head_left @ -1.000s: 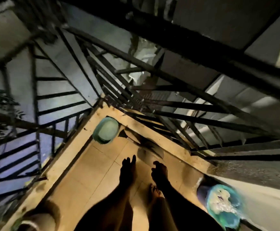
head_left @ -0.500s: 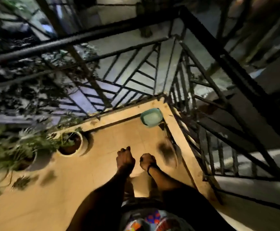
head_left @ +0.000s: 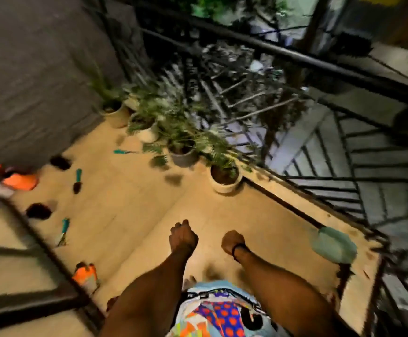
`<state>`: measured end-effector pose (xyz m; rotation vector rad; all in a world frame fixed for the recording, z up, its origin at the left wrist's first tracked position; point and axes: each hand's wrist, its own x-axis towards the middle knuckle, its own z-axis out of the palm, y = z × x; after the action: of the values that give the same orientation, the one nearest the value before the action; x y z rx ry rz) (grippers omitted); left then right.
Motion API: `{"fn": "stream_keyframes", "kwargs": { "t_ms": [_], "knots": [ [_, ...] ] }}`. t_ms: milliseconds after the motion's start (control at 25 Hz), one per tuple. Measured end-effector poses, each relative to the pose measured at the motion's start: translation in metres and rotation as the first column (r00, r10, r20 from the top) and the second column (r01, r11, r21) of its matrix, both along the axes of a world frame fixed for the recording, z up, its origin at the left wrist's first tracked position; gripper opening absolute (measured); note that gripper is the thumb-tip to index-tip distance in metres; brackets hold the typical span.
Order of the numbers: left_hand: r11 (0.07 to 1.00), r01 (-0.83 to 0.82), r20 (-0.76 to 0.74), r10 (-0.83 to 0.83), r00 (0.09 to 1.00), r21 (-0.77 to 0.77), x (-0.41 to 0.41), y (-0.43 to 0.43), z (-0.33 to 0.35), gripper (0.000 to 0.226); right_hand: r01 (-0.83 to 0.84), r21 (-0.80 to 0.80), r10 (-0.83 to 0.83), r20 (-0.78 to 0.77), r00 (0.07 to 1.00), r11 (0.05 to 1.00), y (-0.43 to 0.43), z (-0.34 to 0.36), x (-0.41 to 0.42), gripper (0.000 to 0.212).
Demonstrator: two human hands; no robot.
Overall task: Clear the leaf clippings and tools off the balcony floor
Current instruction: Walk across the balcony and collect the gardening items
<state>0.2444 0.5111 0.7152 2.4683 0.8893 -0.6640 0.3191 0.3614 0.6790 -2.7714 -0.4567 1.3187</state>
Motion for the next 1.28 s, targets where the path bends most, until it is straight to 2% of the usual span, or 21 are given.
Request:
{"fn": "stream_keyframes", "kwargs": {
  "t_ms": [120, 320, 520, 720, 840, 1000, 1040, 1160, 1280],
  "knots": [
    [0.963, -0.269, 0.027, 0.268, 0.963, 0.021, -0.036, 0.088, -0.004, 0.044, -0.164, 0.098, 0.161, 0.044, 0.986, 0.982, 0.110, 0.024, -0.015, 0.035],
    [0.828, -0.559, 0.033, 0.560, 0.828, -0.034, -0.060, 0.203, -0.009, 0.039, -0.355, 0.124, 0.361, -0.032, 0.932, 0.927, 0.263, 0.035, -0.016, 0.034],
    [0.661, -0.750, 0.063, 0.750, 0.659, -0.025, -0.045, 0.328, -0.028, 0.037, -0.461, 0.125, 0.470, -0.052, 0.881, 0.879, 0.410, 0.024, 0.027, 0.034],
    [0.422, -0.907, 0.093, 0.903, 0.419, -0.014, -0.027, 0.452, -0.019, 0.039, -0.532, 0.177, 0.549, -0.061, 0.834, 0.828, 0.563, 0.026, 0.056, 0.033],
    [0.285, -0.957, 0.082, 0.957, 0.279, -0.061, -0.017, 0.518, -0.015, 0.035, -0.565, 0.209, 0.594, -0.112, 0.797, 0.798, 0.645, 0.031, 0.062, 0.035],
    [0.261, -0.963, 0.027, 0.965, 0.259, -0.070, 0.002, 0.586, -0.037, 0.034, -0.620, 0.213, 0.651, -0.131, 0.748, 0.755, 0.741, 0.033, 0.074, 0.032],
    [0.273, -0.960, 0.017, 0.962, 0.272, -0.064, 0.008, 0.597, -0.039, 0.033, -0.606, 0.209, 0.638, -0.150, 0.756, 0.767, 0.755, 0.033, 0.078, 0.034],
    [0.234, -0.969, -0.029, 0.971, 0.237, -0.076, 0.035, 0.684, -0.043, 0.032, -0.583, 0.180, 0.609, -0.173, 0.774, 0.792, 0.834, 0.024, 0.107, 0.029],
    [0.241, -0.967, 0.007, 0.970, 0.241, -0.077, 0.055, 0.769, -0.039, 0.035, -0.557, 0.150, 0.576, -0.181, 0.797, 0.817, 0.910, 0.017, 0.139, 0.025]
  ]
}}
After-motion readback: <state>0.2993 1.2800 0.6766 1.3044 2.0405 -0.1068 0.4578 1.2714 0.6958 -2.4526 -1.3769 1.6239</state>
